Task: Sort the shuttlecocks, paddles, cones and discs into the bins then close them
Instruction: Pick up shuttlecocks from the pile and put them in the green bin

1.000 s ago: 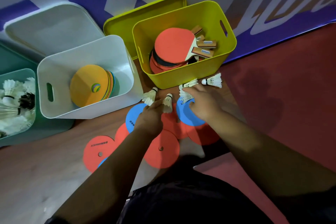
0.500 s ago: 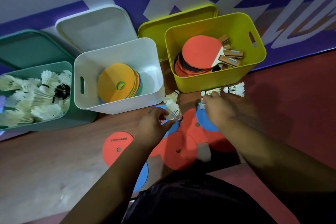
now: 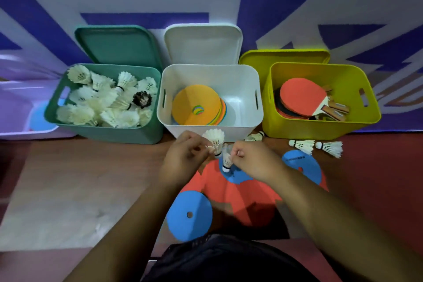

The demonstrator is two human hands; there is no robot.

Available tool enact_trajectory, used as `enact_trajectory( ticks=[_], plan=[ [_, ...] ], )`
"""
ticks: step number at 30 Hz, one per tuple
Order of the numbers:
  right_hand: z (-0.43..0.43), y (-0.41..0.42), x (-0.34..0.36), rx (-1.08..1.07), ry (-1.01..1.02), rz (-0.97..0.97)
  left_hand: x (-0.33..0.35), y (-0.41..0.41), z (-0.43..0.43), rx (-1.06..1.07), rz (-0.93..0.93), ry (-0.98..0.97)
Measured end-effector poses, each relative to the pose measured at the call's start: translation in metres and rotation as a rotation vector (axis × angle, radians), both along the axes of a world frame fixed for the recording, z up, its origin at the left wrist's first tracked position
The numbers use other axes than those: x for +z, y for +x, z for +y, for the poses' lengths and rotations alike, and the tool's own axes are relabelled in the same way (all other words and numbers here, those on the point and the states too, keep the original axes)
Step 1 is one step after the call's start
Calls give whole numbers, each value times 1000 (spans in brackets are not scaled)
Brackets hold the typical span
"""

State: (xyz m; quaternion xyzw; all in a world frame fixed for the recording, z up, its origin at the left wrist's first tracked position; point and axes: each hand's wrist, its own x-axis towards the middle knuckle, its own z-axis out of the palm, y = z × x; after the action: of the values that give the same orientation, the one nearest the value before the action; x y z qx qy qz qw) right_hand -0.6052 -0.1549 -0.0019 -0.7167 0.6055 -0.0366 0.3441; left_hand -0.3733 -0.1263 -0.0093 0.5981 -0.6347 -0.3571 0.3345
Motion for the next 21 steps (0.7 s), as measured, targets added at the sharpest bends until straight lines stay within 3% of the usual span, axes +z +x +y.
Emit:
enact_trajectory(
  ticks=[10, 18, 21],
  plan=[
    [-24, 142, 51, 65, -250, -214, 23, 145, 24, 284, 21, -90],
    [-76, 235, 89, -170, -563, -365, 27, 239, 37, 418, 36, -134],
    [-98, 261, 94, -182, -571, -338, 30, 261, 36, 434, 48, -119]
  ],
)
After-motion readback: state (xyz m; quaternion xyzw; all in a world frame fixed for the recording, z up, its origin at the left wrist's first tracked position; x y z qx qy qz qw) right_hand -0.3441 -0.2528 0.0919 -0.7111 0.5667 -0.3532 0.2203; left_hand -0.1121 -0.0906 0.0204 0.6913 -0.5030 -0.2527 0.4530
